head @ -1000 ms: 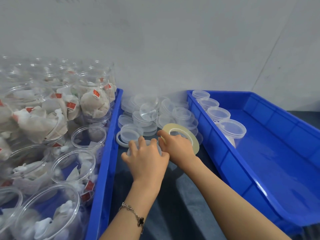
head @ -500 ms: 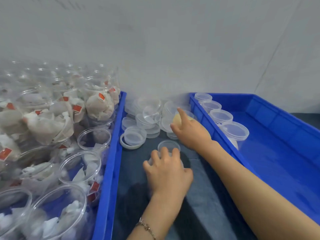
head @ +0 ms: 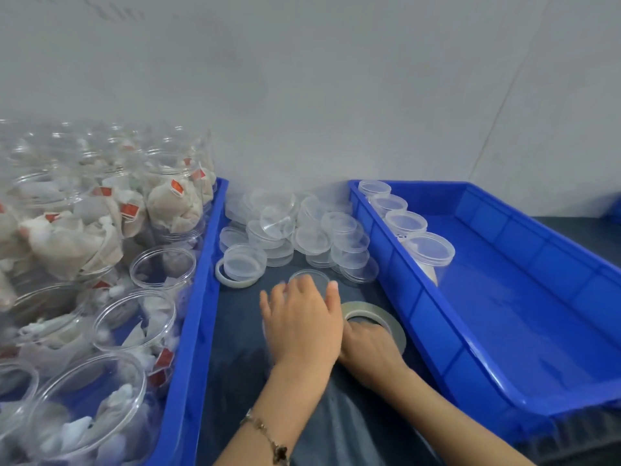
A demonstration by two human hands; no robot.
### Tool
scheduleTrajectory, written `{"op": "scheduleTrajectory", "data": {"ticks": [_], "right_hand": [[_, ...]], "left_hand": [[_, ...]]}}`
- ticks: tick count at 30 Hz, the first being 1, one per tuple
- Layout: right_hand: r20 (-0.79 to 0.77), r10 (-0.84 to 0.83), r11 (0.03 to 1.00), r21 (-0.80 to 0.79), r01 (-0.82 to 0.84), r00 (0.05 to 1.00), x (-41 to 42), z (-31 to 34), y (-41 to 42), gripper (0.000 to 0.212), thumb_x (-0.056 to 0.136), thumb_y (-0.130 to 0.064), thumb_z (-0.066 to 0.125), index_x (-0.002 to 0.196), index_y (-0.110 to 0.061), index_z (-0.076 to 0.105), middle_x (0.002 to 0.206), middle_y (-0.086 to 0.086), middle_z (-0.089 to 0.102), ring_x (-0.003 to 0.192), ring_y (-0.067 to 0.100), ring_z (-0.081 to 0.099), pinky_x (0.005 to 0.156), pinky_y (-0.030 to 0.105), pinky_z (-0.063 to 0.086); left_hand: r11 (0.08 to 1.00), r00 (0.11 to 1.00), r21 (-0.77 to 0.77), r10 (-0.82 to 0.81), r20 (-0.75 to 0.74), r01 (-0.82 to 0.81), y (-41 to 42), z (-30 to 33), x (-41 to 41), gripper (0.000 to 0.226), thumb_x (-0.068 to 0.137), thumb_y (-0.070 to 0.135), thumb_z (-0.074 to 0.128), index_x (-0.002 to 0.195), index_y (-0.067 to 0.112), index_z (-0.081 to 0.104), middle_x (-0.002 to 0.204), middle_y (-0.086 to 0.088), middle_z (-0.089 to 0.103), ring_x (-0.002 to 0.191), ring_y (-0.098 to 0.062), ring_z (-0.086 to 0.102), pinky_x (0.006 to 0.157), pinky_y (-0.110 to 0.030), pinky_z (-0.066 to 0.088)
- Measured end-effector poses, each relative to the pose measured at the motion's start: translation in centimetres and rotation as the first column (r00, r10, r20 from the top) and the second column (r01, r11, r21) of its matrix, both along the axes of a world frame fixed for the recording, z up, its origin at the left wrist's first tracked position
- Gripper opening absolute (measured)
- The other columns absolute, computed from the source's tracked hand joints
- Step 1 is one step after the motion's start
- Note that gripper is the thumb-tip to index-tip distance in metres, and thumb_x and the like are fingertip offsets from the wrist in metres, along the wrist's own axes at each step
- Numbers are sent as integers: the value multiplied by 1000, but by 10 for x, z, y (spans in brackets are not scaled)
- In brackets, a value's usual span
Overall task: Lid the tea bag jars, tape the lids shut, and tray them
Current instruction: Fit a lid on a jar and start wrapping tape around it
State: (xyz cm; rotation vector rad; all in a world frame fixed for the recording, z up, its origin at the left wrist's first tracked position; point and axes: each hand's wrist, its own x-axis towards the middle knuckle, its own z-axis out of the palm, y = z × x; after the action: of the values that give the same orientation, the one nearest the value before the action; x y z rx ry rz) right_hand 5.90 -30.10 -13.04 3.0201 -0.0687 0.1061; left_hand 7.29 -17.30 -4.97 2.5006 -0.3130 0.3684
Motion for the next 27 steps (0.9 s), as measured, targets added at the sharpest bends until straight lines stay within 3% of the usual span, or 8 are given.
{"op": "scheduleTrajectory", "data": {"ticks": [3,5,9,13,16,21,24,27], "right_hand": [[27,-35,999,-27,36,999,-4,-5,-1,53,97,-54,18,130,-19,41,116,5,52,105,26,47,89,37,36],[64,-60,997,62,56,996,-9,-5,-1,49,99,-47,19,139,-24,34,121,1,48,110,22,41,95,34,31],[300,-225,859,510,44,927,-21,3,6,39,96,-20,42,136,-22,44,122,-3,52,113,15,42,100,29,32],[240,-186,592,801,-86,953,-42,19,37,55,78,2,50,122,-30,53,110,-18,56,101,-6,48,92,11,36],[217,-169,518,849,-101,961,-53,27,54,47,71,-11,58,107,-41,53,101,-27,56,100,-9,50,79,3,36],[427,-315,383,874,-298,848,-69,80,49,50,60,-42,79,102,-53,54,104,-34,58,98,-12,55,73,-1,38],[583,-404,432,801,-415,705,-81,115,27,53,58,-46,77,104,-56,52,105,-33,58,95,-9,58,69,3,44],[600,-500,507,787,-351,624,-92,131,-8,75,59,-51,80,124,-54,41,117,-29,53,106,-6,53,76,6,45]], "left_hand": [[804,991,-586,-29,133,102,19,1,-8,36,94,25,43,125,13,55,126,1,57,121,-16,48,104,-34,37],[727,988,-686,95,125,17,34,-4,-9,30,92,22,43,117,17,58,116,9,59,112,-10,52,92,-17,38],[595,964,-768,41,-263,-235,49,-24,-9,41,95,22,47,135,20,42,135,4,50,124,-13,45,97,-24,31],[579,905,-756,-73,-420,-305,42,-39,-19,40,99,32,35,134,15,48,135,0,52,119,-17,47,96,-26,31],[651,927,-707,-14,-374,-275,30,-37,-29,42,98,38,27,114,17,60,119,1,63,102,-15,53,86,-29,35],[657,981,-753,-115,-157,-43,3,3,-48,56,90,51,26,137,29,46,133,10,55,123,-8,48,106,-36,37],[593,949,-788,-313,-34,167,-25,32,-54,51,91,55,30,132,34,50,128,17,54,116,6,48,102,-24,39],[524,866,-787,-500,28,327,-55,53,-52,41,91,58,30,118,38,54,116,19,40,100,19,42,85,1,33]]}}
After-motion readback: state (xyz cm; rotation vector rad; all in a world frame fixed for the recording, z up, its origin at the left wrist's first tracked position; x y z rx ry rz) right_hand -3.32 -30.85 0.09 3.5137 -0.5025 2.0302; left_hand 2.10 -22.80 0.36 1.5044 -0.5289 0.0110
